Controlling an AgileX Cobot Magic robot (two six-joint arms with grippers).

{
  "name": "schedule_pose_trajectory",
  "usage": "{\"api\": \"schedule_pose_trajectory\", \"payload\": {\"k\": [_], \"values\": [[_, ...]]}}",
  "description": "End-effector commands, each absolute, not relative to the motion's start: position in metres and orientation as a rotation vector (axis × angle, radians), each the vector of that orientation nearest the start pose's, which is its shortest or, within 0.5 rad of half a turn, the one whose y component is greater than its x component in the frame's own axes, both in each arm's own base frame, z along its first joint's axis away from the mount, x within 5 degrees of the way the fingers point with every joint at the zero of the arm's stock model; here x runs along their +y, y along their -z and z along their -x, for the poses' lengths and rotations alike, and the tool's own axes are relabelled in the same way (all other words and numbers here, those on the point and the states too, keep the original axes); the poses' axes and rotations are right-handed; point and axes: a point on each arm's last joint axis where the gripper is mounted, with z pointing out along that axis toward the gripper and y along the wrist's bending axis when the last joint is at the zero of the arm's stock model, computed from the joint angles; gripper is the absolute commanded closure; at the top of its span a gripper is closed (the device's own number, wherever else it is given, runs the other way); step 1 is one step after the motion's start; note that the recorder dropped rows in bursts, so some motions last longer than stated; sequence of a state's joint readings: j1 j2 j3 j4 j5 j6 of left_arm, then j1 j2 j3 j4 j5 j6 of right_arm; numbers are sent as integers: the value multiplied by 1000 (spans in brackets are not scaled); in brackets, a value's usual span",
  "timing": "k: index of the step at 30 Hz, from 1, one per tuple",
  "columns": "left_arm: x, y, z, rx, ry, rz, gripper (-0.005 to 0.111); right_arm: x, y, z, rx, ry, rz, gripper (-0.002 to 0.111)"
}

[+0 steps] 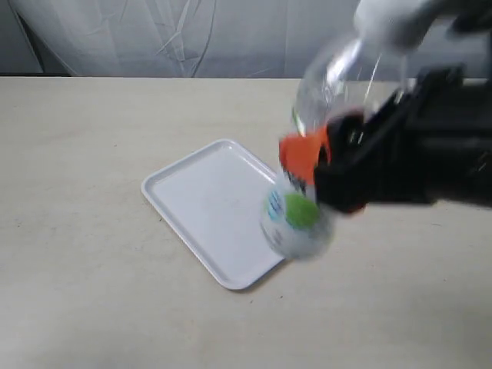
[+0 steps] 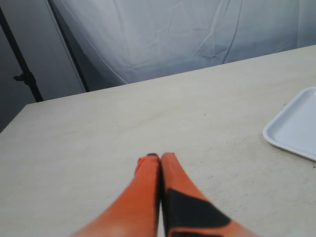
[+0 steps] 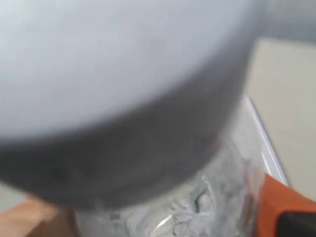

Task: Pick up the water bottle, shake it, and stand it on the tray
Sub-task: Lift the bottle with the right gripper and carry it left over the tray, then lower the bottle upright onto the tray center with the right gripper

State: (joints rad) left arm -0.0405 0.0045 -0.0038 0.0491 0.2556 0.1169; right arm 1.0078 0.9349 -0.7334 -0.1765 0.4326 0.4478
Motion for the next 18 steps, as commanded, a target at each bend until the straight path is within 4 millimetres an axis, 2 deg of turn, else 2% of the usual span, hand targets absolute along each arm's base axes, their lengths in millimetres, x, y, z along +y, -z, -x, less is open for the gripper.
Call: {"api": "schedule_pose_trajectory", "payload": {"k": [1, 6, 8, 10, 14, 16, 18], "values": [[-1, -191, -55, 1722, -96, -166, 106, 158, -280, -113, 2346, -421, 821, 109], [-1, -191, -55, 1722, -96, -166, 106, 164, -340, -113, 2032, -679, 720, 109], [-1, -191, -55, 1722, -96, -166, 106, 165, -348, -113, 1995, -704, 709, 109], [-1, -191, -55, 1722, -96, -166, 106, 166, -337, -114, 2056, -662, 727, 109], [-1, -191, -55, 1722, -96, -166, 106, 169, -289, -118, 2253, -498, 813, 109], [-1, -191, -55, 1722, -96, -166, 106, 171, -288, -118, 2248, -517, 806, 109], [-1, -191, -55, 1722, -96, -166, 106, 173, -304, -116, 2168, -645, 748, 109]]}}
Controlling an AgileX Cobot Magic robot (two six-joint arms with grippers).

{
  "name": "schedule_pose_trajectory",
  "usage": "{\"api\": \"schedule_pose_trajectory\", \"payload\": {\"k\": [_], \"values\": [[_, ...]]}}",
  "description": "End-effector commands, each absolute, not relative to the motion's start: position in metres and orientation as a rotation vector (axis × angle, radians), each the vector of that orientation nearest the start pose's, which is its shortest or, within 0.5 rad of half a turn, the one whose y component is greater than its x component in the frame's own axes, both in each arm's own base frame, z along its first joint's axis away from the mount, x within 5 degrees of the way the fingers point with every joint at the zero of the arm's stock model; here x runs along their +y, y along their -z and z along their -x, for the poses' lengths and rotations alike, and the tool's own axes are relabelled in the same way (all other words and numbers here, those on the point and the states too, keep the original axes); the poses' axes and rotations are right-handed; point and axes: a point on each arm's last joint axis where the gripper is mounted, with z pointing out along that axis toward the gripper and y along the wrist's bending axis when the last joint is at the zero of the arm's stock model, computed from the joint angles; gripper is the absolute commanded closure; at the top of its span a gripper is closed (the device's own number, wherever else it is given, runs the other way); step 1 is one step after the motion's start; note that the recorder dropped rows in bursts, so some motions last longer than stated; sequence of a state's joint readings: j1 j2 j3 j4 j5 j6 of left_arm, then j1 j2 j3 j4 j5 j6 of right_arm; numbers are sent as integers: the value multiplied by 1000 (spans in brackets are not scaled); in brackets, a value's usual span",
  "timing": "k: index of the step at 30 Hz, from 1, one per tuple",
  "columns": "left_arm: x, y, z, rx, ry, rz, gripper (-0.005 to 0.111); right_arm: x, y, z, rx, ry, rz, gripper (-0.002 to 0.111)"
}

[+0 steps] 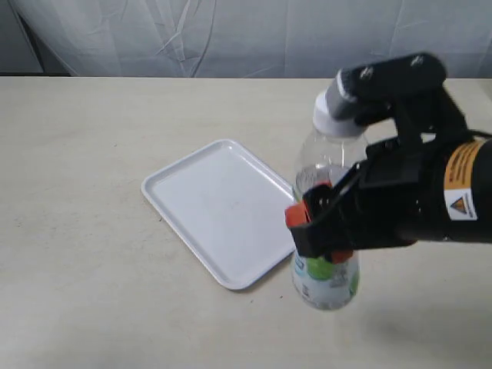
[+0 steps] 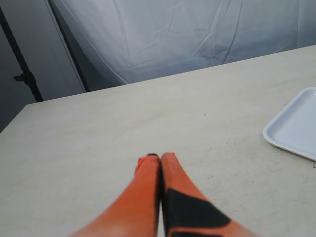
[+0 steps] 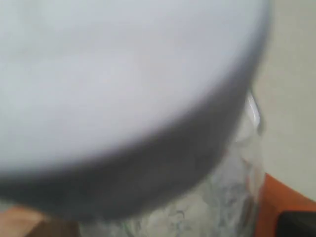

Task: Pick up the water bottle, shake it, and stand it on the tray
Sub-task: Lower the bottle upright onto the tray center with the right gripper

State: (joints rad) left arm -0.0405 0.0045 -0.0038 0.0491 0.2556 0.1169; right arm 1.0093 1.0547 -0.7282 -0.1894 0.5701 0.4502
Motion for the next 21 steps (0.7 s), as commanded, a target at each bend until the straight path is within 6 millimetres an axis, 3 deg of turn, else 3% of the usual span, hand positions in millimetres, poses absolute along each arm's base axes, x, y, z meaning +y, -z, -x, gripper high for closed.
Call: {"api": "schedule_pose_trajectory", "payload": {"k": [1, 3, 6, 9, 10, 11, 13, 15, 16, 18, 20, 21], "values": [[-1, -191, -55, 1722, -96, -166, 106, 174, -311, -115, 2122, -701, 729, 109], [-1, -191, -55, 1722, -96, -166, 106, 174, -320, -112, 2024, -717, 780, 109], [-1, -191, -55, 1722, -96, -166, 106, 160, -317, -125, 2001, -452, 834, 109], [-1, -191, -55, 1722, -96, -166, 106, 140, -311, -142, 2162, -323, 452, 109], [-1, -191, -55, 1722, -96, -166, 106, 141, -309, -142, 2181, -338, 435, 109], [-1, -191, -55, 1722, -96, -166, 106, 146, -309, -138, 2180, -386, 480, 109], [-1, -191, -55, 1722, -96, -166, 106, 165, -312, -123, 2086, -518, 746, 109], [-1, -191, -55, 1722, -96, -166, 106, 173, -314, -114, 1958, -521, 958, 109], [-1, -191, -55, 1722, -96, -166, 106, 172, -315, -116, 1945, -502, 954, 109], [-1, -191, -55, 1722, -96, -166, 106, 164, -316, -130, 1991, -433, 782, 109], [-1, -191, -55, 1722, -96, -166, 106, 160, -313, -137, 2090, -472, 532, 109], [-1, -191, -55, 1722, -96, -166, 106, 165, -312, -137, 2088, -500, 525, 109]]}}
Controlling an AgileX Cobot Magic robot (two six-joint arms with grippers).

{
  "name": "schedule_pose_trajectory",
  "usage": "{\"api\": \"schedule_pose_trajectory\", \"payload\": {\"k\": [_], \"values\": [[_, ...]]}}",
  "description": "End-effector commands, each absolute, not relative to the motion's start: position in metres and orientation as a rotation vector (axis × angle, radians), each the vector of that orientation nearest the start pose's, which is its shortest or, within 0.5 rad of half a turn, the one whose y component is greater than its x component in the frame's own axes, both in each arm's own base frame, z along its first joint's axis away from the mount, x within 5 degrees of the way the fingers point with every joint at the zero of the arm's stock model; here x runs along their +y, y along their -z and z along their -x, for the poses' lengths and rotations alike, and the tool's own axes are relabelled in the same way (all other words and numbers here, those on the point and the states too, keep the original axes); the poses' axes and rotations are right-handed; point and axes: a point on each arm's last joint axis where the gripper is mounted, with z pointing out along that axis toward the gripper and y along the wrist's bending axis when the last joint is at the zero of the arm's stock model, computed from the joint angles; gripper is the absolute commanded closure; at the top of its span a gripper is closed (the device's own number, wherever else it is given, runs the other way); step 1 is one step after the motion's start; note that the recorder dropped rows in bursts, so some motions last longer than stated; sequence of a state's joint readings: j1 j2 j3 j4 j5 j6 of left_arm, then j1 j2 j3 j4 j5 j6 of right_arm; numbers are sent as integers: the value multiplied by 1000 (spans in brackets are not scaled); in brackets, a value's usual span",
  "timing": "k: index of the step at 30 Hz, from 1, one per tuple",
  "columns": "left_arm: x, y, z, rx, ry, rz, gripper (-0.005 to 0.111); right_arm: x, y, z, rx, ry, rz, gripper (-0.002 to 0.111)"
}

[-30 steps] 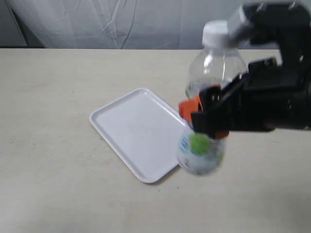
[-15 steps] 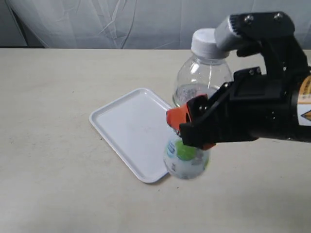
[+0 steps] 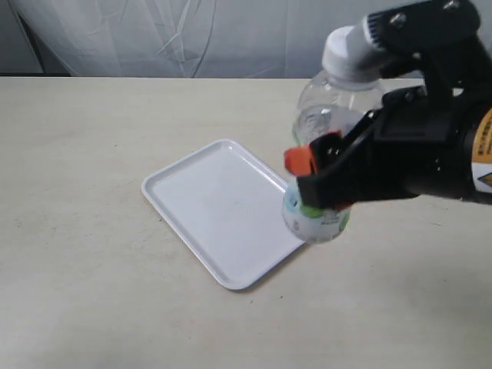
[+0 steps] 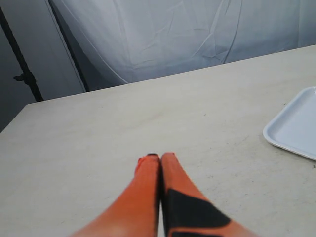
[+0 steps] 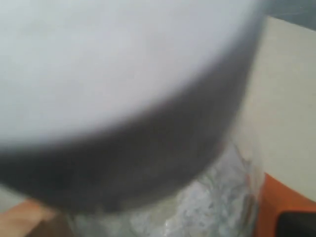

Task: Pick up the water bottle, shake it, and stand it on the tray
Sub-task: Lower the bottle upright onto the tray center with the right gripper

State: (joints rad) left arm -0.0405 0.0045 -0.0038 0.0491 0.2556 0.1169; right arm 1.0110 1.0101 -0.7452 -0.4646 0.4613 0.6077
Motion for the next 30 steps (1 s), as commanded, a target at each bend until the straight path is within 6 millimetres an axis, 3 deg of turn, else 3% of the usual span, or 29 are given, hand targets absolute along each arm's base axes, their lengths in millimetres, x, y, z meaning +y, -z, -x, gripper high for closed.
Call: {"api": "schedule_pose_trajectory", "payload": {"k": [1, 3, 5, 7, 9, 11, 14, 16, 17, 20, 24, 27, 30], "values": [[-1, -191, -55, 1722, -96, -166, 106, 172, -312, -133, 2063, -551, 578, 109], [-1, -191, -55, 1722, -96, -166, 106, 190, -317, -120, 1923, -652, 792, 109], [-1, -191, -55, 1722, -96, -166, 106, 196, -320, -114, 1812, -647, 923, 109], [-1, -191, -55, 1722, -96, -166, 106, 189, -319, -122, 1854, -576, 887, 109], [-1, -191, -55, 1722, -96, -166, 106, 177, -311, -137, 2029, -537, 652, 109], [-1, -191, -55, 1722, -96, -166, 106, 174, -305, -137, 2138, -585, 489, 109], [-1, -191, -55, 1722, -96, -166, 106, 188, -309, -119, 2054, -672, 707, 109], [-1, -191, -55, 1722, -96, -166, 106, 190, -313, -116, 1944, -600, 854, 109], [-1, -191, -55, 1722, -96, -166, 106, 186, -313, -121, 1951, -556, 825, 109], [-1, -191, -55, 1722, -96, -166, 106, 175, -305, -135, 2130, -523, 487, 109], [-1, -191, -55, 1722, -96, -166, 106, 189, -313, -114, 2018, -640, 751, 109], [-1, -191, -55, 1722, -96, -166, 106, 189, -336, -108, 1914, -739, 739, 109], [-1, -191, -55, 1722, -96, -166, 106, 190, -332, -109, 1928, -730, 744, 109]]}}
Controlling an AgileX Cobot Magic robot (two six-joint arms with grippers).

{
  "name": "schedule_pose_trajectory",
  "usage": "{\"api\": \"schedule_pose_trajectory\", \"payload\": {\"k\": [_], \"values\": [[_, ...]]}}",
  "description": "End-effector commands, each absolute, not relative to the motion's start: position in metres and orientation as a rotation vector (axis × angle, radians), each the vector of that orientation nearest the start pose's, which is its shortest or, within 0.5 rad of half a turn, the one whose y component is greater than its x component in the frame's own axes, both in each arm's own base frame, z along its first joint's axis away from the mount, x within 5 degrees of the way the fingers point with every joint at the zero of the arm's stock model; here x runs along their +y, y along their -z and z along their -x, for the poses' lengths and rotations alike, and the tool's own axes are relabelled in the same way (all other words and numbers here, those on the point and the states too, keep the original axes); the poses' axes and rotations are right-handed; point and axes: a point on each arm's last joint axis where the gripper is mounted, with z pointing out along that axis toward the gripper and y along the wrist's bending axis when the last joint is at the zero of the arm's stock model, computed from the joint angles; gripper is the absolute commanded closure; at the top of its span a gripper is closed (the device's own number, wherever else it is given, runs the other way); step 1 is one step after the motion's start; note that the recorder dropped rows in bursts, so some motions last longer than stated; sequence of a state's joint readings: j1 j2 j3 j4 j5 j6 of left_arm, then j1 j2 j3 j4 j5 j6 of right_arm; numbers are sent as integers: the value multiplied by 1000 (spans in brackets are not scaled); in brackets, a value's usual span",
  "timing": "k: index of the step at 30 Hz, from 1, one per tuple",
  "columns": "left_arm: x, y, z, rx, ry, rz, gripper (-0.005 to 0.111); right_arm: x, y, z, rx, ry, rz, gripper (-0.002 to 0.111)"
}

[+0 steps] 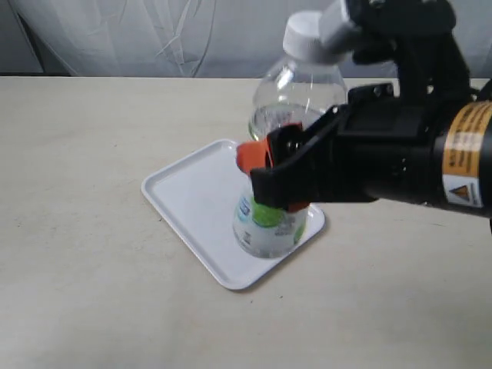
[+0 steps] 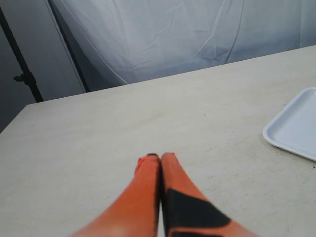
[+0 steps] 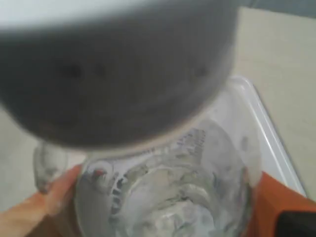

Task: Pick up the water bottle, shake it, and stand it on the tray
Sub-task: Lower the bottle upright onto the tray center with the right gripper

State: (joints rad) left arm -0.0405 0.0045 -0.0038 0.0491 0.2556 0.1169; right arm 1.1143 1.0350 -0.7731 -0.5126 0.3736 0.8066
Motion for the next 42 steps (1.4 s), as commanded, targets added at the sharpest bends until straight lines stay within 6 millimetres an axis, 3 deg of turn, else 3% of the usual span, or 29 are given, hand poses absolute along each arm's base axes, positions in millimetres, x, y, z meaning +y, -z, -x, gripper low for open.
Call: {"api": "schedule_pose_trajectory", "payload": {"k": [1, 5, 7, 9, 11, 14, 17, 21, 25, 30, 36, 40, 42], "values": [[-1, -191, -55, 1722, -96, -166, 106, 191, -321, -111, 1983, -674, 758, 109], [-1, -191, -55, 1722, -96, -166, 106, 191, -275, -121, 2197, -390, 812, 109], [-1, -191, -55, 1722, -96, -166, 106, 202, -279, -117, 2132, -503, 840, 109], [-1, -191, -55, 1722, -96, -166, 106, 215, -290, -116, 1914, -609, 951, 109], [-1, -191, -55, 1722, -96, -166, 106, 221, -294, -120, 1780, -600, 1038, 109], [-1, -191, -55, 1722, -96, -166, 106, 221, -284, -140, 1882, -538, 940, 109], [-1, -191, -55, 1722, -96, -166, 106, 227, -266, -161, 1959, -591, 862, 109], [-1, -191, -55, 1722, -96, -166, 106, 241, -251, -176, 1915, -747, 915, 109], [-1, -191, -55, 1722, -96, -166, 106, 250, -230, -193, 1903, -662, 989, 109], [-1, -191, -55, 1722, -96, -166, 106, 263, -215, -207, 1817, -704, 885, 109], [-1, -191, -55, 1722, -96, -166, 106, 268, -173, -218, 1933, -622, 877, 109], [-1, -191, -55, 1722, -96, -166, 106, 267, -170, -219, 1972, -616, 847, 109], [-1, -191, -55, 1722, -96, -166, 106, 266, -170, -219, 1978, -619, 834, 103]]}}
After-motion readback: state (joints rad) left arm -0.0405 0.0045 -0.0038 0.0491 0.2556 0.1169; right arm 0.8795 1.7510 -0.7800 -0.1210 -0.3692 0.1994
